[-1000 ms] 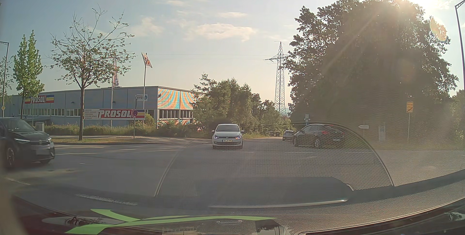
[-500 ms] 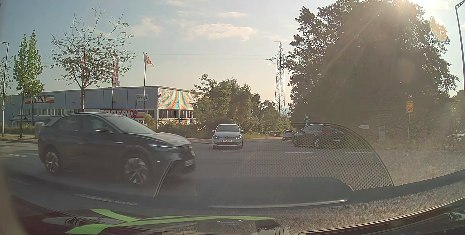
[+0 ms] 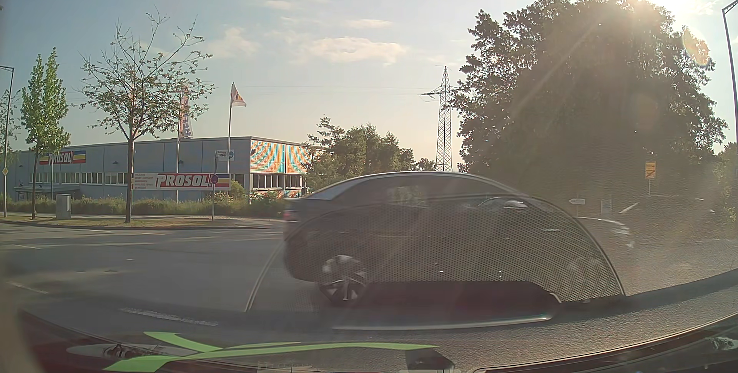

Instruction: Follow the waypoints while adhering to traffic rules and regulations

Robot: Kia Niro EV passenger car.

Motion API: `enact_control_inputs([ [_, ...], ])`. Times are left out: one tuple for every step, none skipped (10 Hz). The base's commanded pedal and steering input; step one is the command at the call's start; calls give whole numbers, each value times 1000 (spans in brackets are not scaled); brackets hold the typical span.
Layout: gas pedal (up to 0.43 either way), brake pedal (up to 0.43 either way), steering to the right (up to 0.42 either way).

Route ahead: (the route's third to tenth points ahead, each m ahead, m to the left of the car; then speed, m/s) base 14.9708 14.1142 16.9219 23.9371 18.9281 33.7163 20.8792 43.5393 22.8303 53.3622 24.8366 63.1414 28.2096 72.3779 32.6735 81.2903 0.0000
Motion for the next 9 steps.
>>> enact_control_inputs([
  [0,305,-81],
  [0,305,-80],
  [0,305,-81],
  [0,305,-80],
  [0,305,-81],
  [0,305,-81],
  [0,305,-80],
  [0,311,-80],
  [0,311,-81],
])
